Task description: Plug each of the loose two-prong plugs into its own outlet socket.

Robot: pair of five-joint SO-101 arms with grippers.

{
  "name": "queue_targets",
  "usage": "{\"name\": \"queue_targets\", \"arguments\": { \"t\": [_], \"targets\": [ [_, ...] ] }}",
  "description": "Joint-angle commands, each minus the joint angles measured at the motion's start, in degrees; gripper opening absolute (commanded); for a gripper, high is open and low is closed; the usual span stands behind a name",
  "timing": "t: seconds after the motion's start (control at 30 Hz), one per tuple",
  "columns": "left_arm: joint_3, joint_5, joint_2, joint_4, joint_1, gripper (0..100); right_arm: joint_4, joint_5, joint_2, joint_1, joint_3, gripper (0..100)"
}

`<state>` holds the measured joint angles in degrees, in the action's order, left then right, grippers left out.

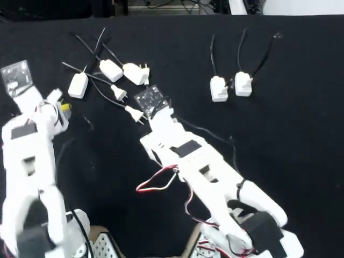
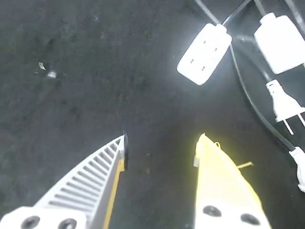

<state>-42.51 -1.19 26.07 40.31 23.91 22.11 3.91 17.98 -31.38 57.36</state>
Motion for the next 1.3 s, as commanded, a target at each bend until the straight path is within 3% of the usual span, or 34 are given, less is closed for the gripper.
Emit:
{"name": "queue_targets", "arguments": {
  "t": [0.0, 0.5, 0.7, 1.0, 1.27],
  "targets": [
    [13.85, -0.44, -13.36, 2.37, -2.77, 25, -2.29, -0.44, -0.66, 0.62, -0.40, 27.6],
    [43.03, 9.32, -39.47, 2.99, -9.01, 25, -2.20, -0.44, -1.10, 0.53, -0.92, 27.6],
    [56.66, 8.79, -51.60, 3.52, -9.36, 25, -2.20, -0.44, -1.10, 0.53, -0.92, 27.6],
    [73.01, 3.78, -59.87, 2.73, -15.43, 25, -2.20, -0.44, -1.10, -0.53, -0.92, 27.6],
    [86.99, 2.11, -76.66, -12.57, -17.80, 24, -2.20, -0.44, -1.10, -2.11, -0.57, 27.6]
  ]
}}
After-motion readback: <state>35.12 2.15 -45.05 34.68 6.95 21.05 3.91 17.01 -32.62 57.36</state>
